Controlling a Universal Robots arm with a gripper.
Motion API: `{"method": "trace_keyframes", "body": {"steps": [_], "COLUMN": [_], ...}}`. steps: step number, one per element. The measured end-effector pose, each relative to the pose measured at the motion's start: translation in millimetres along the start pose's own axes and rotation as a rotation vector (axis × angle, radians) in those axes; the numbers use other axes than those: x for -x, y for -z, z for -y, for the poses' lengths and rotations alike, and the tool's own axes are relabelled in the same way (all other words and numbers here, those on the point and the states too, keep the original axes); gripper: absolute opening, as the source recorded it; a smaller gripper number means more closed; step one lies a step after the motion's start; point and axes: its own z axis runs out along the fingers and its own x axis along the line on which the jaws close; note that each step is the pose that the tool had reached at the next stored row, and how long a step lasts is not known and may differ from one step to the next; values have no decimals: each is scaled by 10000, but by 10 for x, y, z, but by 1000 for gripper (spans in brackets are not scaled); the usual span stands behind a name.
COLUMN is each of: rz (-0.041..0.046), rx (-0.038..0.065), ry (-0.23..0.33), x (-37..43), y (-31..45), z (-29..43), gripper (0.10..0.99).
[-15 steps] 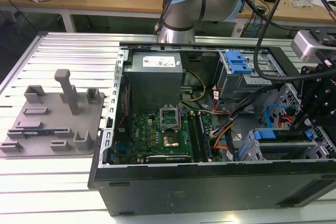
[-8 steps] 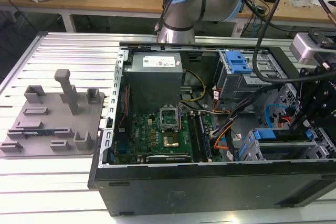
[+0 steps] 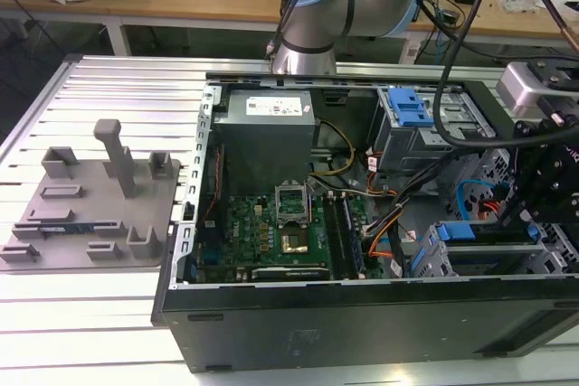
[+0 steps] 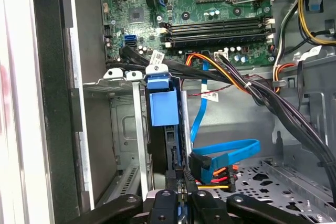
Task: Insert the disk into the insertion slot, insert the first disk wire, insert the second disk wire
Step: 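Insert the first disk wire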
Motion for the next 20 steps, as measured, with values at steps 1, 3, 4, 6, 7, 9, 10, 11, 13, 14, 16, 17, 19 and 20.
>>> {"method": "trace_keyframes", "body": {"steps": [1,3,4,6,7,9,10,11,13,14,16,17,19,20], "rz": [-1,5,4,2,3,3,3,3,2,3,4,-1,-1,-4], "rx": [-1,1,1,0,1,0,0,1,0,1,1,1,0,0], "ry": [0,-1,-1,-1,-1,-1,-1,-1,-1,-1,-1,-1,-1,-1], "x": [0,0,0,0,-1,-3,-4,-5,-7,-8,-7,-7,-7,-7], "y": [-1,-5,-5,11,35,127,175,233,342,378,406,408,407,407], "z": [0,0,0,0,-1,-2,-2,-3,-4,-4,-4,-4,-4,-4], "gripper": [165,176,176,298,365,365,365,365,365,365,365,365,365,365]}}
